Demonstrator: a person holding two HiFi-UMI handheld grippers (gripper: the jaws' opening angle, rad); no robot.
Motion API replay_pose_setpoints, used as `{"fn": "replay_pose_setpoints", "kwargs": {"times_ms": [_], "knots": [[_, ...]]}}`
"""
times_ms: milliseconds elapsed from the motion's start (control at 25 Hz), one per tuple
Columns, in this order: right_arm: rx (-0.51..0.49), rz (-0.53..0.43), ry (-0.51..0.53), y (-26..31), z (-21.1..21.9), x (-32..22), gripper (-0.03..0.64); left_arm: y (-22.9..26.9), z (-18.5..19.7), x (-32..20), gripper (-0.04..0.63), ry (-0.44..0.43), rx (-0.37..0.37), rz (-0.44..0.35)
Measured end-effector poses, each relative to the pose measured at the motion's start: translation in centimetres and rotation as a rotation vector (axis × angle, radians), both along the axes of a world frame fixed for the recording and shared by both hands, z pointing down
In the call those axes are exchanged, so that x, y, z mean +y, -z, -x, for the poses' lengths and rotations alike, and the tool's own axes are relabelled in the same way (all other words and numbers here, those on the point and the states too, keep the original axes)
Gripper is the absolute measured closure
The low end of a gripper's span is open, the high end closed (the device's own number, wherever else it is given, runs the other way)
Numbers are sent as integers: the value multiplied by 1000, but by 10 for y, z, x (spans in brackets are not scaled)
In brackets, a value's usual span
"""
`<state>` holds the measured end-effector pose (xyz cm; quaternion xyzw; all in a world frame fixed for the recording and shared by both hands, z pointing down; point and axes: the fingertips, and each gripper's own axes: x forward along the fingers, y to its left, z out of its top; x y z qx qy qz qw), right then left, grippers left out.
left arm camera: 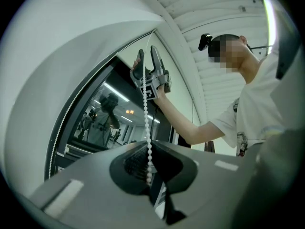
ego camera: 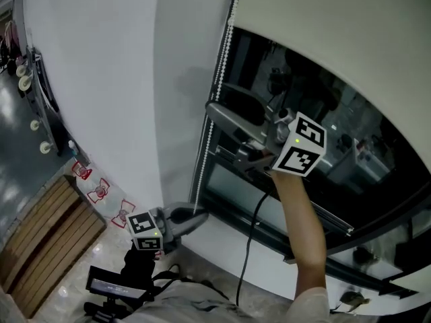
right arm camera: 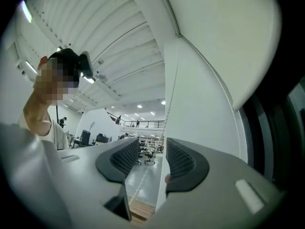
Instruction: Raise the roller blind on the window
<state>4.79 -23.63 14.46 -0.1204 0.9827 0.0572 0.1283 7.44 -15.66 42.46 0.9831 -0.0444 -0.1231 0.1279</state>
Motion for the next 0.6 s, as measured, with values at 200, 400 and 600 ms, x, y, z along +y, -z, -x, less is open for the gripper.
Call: {"fn": "replay_pose_setpoints", "kwargs": {"times_ms": [200,400,600], "knots": [[17,-70,-14,47,8,-6,453,0,8,3,597,3,3,-1],[26,-104,-16,93,6,-23,454,10,1,-5,597,2,-1,6],[33,-151,-35,104,6,-21,454,-17,-4,2,597,-2,-3,-6]]}}
